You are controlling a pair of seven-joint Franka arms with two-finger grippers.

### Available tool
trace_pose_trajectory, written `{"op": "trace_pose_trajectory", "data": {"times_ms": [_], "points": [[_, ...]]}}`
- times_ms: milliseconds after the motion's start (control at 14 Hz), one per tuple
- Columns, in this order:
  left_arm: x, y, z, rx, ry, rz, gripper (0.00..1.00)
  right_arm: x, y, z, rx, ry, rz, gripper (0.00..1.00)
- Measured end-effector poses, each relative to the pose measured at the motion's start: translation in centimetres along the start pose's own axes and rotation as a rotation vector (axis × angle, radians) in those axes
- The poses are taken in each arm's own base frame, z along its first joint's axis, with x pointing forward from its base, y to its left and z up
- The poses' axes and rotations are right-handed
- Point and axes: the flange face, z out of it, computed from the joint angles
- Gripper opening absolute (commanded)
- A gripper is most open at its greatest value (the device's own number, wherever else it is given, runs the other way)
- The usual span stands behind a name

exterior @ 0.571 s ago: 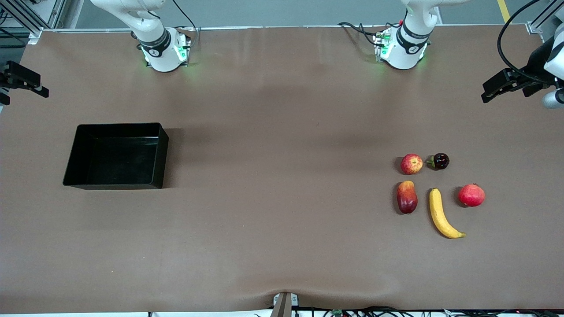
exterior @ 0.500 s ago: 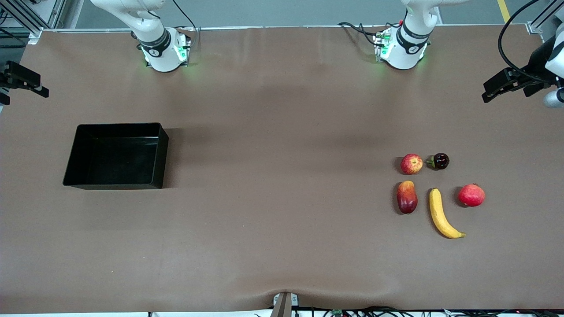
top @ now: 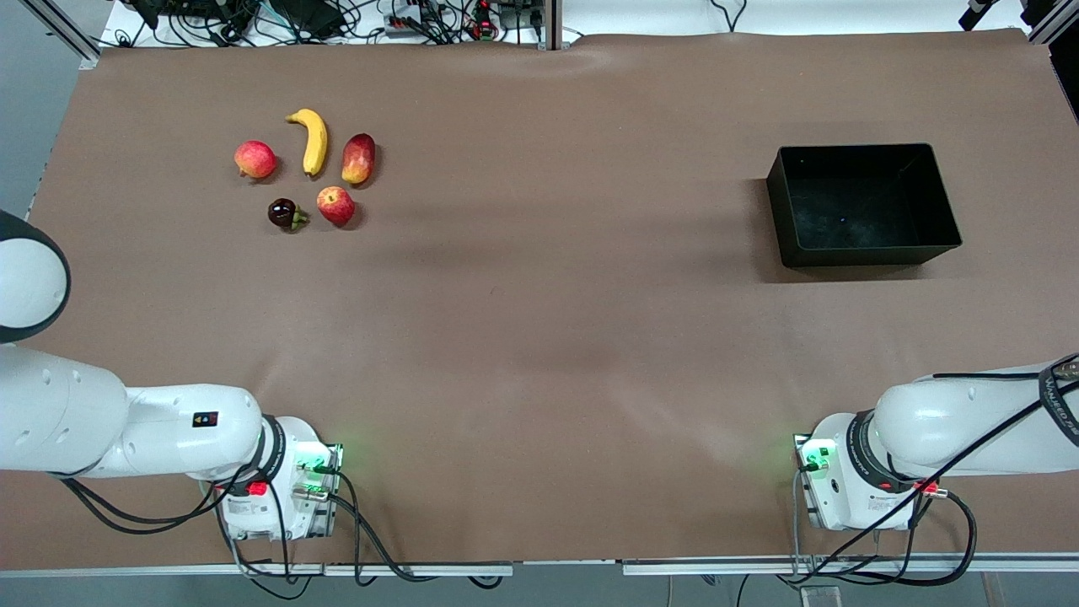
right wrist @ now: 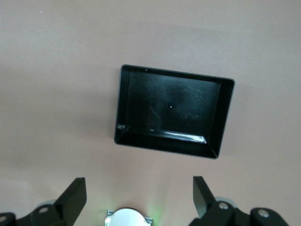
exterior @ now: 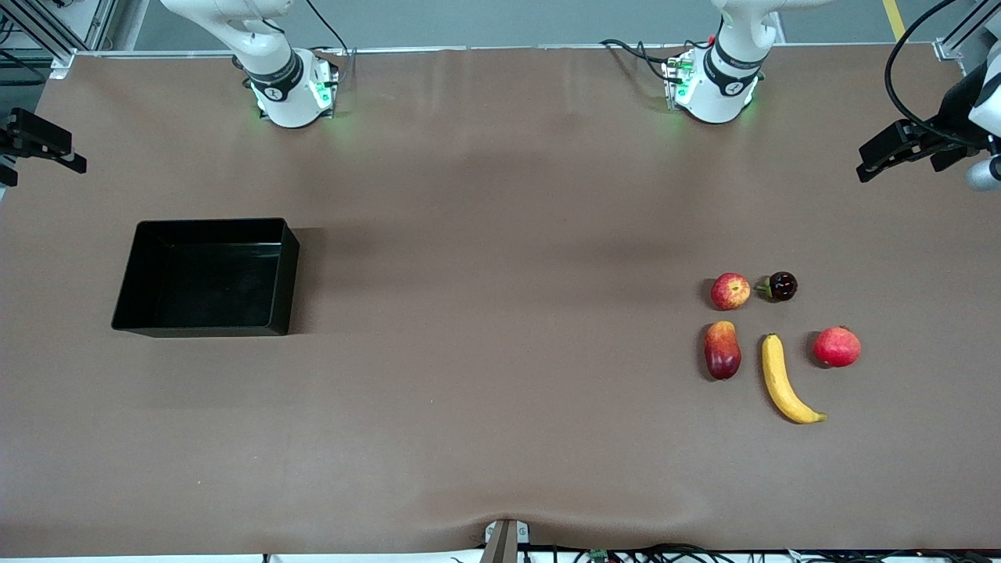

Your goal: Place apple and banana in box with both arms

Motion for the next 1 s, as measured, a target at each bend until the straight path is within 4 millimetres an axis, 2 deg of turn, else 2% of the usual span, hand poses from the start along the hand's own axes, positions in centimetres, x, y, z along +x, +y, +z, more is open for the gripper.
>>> {"op": "trace_pose_trajectory", "data": {"times_ms": [214,357,429,571,786,1000], "points": [[0.3,-0.1,0.4,0.001,-0.008,-0.003,1.0,0.0,0.1,0.0,0.0,0.0,0.002,1.0],[1.4,-0.1,1.8,0.002,-0.023,-0.004,1.0,0.0,0.1,0.0,0.0,0.0,0.003,1.0],[2.4,-0.1,3.1,0.001,-0.032,-0.007,1.0,-0.1,0.2,0.0,0.001,0.0,0.004,1.0],[5.2,-0.9,6.9,0.0,-0.066,-0.027,1.0,-0.1,0.3,0.0,0.001,0.0,0.007,1.0],[8.8,-2.3,13.8,-0.006,-0.12,-0.057,1.0,-0.1,0.5,0.0,0.001,0.0,0.01,1.0],[9.7,-1.7,20.8,-0.008,-0.139,-0.058,1.0,-0.3,1.1,-0.1,0.001,0.003,0.023,1.0]]}}
